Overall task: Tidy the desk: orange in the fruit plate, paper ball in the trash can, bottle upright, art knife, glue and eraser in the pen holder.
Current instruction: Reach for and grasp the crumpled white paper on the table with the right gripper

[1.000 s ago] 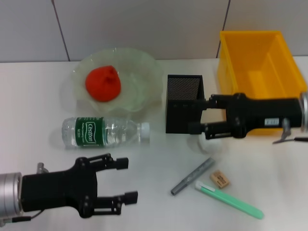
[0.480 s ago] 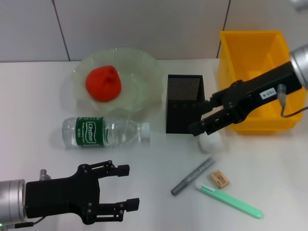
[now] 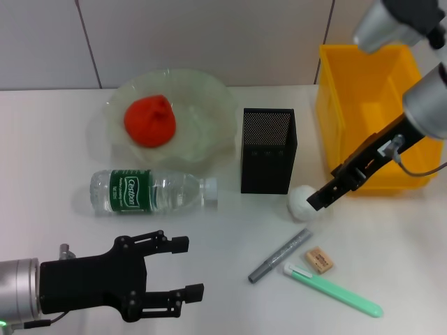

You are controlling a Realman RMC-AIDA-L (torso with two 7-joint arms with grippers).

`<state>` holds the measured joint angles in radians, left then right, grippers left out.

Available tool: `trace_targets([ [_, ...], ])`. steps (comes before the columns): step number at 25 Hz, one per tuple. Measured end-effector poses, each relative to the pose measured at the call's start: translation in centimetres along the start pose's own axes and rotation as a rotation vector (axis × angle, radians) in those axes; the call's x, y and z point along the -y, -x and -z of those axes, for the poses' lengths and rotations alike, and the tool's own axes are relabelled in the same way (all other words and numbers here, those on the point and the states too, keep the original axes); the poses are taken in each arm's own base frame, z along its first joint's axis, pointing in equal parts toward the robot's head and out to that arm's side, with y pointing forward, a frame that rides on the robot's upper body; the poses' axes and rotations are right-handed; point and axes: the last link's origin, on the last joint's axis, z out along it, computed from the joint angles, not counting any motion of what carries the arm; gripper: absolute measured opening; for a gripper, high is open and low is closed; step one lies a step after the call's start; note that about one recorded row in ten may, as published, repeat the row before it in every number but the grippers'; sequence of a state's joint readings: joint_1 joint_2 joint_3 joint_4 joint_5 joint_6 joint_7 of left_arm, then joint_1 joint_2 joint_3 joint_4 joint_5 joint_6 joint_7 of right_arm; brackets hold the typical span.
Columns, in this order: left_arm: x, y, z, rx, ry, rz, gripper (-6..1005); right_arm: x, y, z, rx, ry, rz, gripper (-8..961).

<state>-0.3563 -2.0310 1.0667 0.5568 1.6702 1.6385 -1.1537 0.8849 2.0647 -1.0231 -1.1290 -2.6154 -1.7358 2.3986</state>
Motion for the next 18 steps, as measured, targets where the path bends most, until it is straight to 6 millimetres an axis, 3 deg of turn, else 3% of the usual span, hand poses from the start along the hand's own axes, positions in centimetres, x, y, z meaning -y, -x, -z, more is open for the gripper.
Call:
trace_targets([
  [9,0.3,-0.2,-0.2,0.006,-0.009,-0.002,823,0.0,0.2,-3.1,-0.043,-0.12,0.102,828],
  [18,0.5,-0.3,-0.3,0.005,-0.014,-0.002,823,0.1,0.3,-4.7,-0.048,-0.143,0.149,828],
])
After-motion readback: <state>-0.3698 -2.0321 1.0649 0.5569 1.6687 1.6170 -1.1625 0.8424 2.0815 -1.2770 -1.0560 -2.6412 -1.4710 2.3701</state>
